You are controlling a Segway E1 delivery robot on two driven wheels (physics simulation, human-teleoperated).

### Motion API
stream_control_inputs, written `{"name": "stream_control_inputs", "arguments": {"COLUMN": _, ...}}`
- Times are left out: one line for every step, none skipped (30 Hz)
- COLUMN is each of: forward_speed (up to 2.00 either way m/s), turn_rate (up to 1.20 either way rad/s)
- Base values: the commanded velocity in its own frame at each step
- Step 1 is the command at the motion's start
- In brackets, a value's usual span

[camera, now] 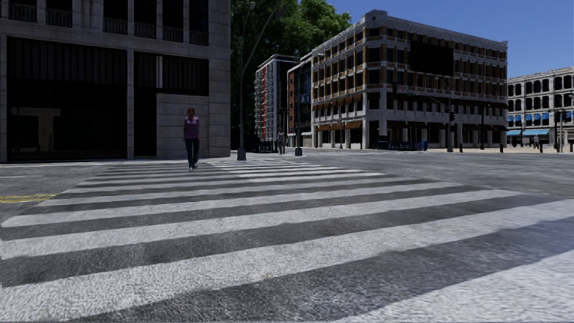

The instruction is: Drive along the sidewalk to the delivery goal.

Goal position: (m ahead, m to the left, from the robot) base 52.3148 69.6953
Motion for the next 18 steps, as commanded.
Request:
{"name": "stream_control_inputs", "arguments": {"forward_speed": 1.49, "turn_rate": 0.46}}
{"name": "stream_control_inputs", "arguments": {"forward_speed": 1.49, "turn_rate": 0.47}}
{"name": "stream_control_inputs", "arguments": {"forward_speed": 1.49, "turn_rate": 0.50}}
{"name": "stream_control_inputs", "arguments": {"forward_speed": 1.49, "turn_rate": 0.51}}
{"name": "stream_control_inputs", "arguments": {"forward_speed": 1.49, "turn_rate": 0.57}}
{"name": "stream_control_inputs", "arguments": {"forward_speed": 1.49, "turn_rate": 0.57}}
{"name": "stream_control_inputs", "arguments": {"forward_speed": 1.49, "turn_rate": 0.60}}
{"name": "stream_control_inputs", "arguments": {"forward_speed": 1.49, "turn_rate": 0.63}}
{"name": "stream_control_inputs", "arguments": {"forward_speed": 1.49, "turn_rate": 0.64}}
{"name": "stream_control_inputs", "arguments": {"forward_speed": 1.49, "turn_rate": 0.64}}
{"name": "stream_control_inputs", "arguments": {"forward_speed": 1.49, "turn_rate": 0.64}}
{"name": "stream_control_inputs", "arguments": {"forward_speed": 1.49, "turn_rate": 0.64}}
{"name": "stream_control_inputs", "arguments": {"forward_speed": 1.49, "turn_rate": 0.64}}
{"name": "stream_control_inputs", "arguments": {"forward_speed": 1.49, "turn_rate": 0.64}}
{"name": "stream_control_inputs", "arguments": {"forward_speed": 1.49, "turn_rate": 0.64}}
{"name": "stream_control_inputs", "arguments": {"forward_speed": 1.49, "turn_rate": 0.64}}
{"name": "stream_control_inputs", "arguments": {"forward_speed": 1.49, "turn_rate": 0.65}}
{"name": "stream_control_inputs", "arguments": {"forward_speed": 1.49, "turn_rate": 0.65}}
